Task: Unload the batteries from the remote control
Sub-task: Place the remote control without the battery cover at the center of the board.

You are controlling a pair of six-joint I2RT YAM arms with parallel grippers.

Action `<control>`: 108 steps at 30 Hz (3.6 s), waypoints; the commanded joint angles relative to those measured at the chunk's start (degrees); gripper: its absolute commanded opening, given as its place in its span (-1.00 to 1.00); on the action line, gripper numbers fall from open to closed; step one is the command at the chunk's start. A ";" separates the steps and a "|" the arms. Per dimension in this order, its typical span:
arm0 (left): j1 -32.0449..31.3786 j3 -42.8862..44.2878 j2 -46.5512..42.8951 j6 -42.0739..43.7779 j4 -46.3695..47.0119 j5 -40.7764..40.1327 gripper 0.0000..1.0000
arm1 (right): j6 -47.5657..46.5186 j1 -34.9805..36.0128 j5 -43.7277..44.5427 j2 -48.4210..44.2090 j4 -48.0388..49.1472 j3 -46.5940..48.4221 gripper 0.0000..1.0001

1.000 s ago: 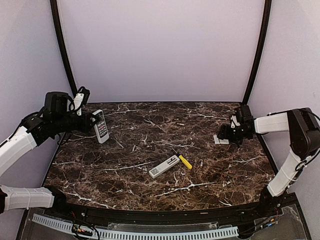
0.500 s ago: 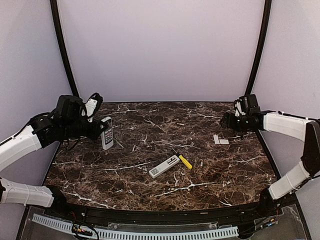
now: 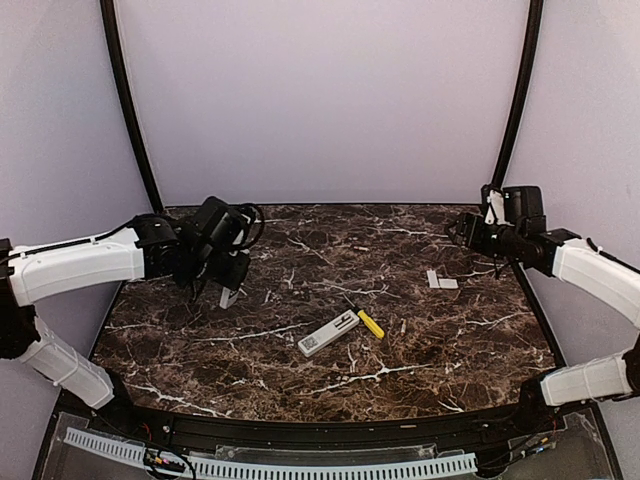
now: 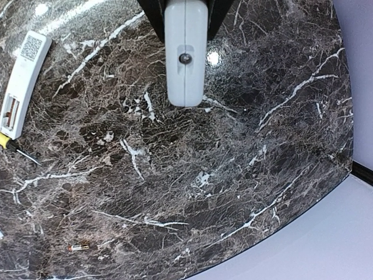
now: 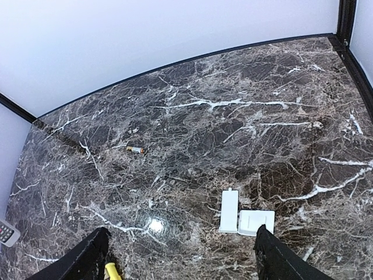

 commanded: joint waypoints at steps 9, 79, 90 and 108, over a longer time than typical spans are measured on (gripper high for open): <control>-1.08 8.30 13.71 -5.83 -4.79 -9.12 -0.98 | 1.22 0.68 -0.54 -2.20 0.62 -2.34 0.67; -8.06 9.20 27.95 -20.77 3.92 16.41 -0.05 | 3.38 1.32 -2.13 -3.43 2.11 -4.83 0.64; -8.43 6.67 22.56 -18.90 7.73 16.58 0.15 | 2.45 1.31 -3.87 -4.65 2.11 -5.15 0.65; 7.97 -10.70 10.33 -20.77 16.60 32.73 0.40 | -0.23 12.81 -9.38 -5.96 -1.73 -9.39 0.53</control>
